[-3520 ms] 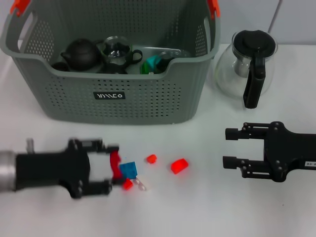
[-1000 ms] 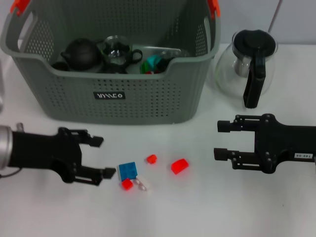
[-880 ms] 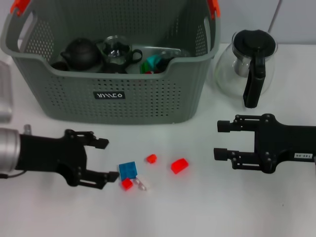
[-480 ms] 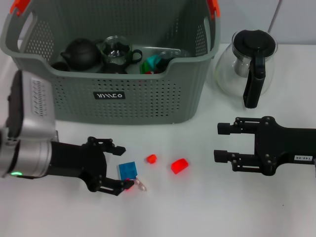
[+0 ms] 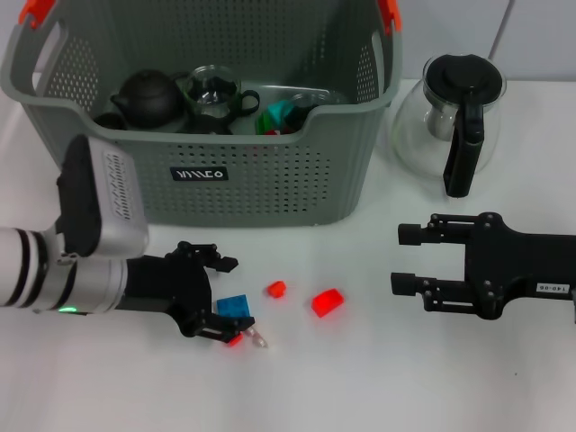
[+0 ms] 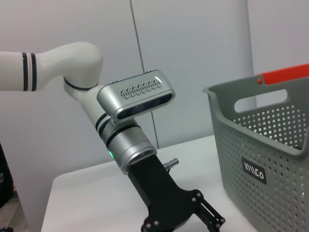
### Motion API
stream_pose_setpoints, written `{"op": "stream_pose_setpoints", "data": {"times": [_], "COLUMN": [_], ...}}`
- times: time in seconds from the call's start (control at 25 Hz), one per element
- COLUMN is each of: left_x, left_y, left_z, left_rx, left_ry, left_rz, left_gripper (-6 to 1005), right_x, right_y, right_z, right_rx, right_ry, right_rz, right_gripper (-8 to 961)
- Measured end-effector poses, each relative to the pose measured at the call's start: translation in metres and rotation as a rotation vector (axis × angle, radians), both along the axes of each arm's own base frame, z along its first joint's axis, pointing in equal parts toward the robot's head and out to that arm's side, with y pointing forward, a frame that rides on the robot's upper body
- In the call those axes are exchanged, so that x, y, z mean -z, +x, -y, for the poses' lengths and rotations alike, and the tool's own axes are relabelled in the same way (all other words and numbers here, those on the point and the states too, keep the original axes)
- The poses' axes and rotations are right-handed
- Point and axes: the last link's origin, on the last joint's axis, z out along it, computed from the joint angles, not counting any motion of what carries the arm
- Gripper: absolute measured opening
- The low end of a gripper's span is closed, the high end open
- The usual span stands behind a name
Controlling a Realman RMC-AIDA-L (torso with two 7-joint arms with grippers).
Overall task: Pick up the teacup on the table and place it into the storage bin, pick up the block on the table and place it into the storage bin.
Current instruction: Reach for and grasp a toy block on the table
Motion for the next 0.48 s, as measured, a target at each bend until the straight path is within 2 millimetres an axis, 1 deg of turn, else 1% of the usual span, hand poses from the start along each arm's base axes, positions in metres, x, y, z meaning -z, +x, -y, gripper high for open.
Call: {"op": "stream_pose_setpoints", "data": {"times": [0.16,0.48], "left_x": [0.0065,0.0068], "left_y": [0.0007,-0.0026], "left_z": [-0.0033,-0.0034], "left_rx": [0.018,0.019], "left_ry": [0.014,0.019], "left_rz": [-0.031,-0.051], "left_gripper": [842,842], "right_x": [0.0,0.0], "right_y": [0.0005,0.0013], "right_z": [0.0003,0.0007], "right_rx": [0.002,0.006], "right_ry": [0.001,0.002], "right_rz": [0.0,0.0], "right_gripper": [686,687]}}
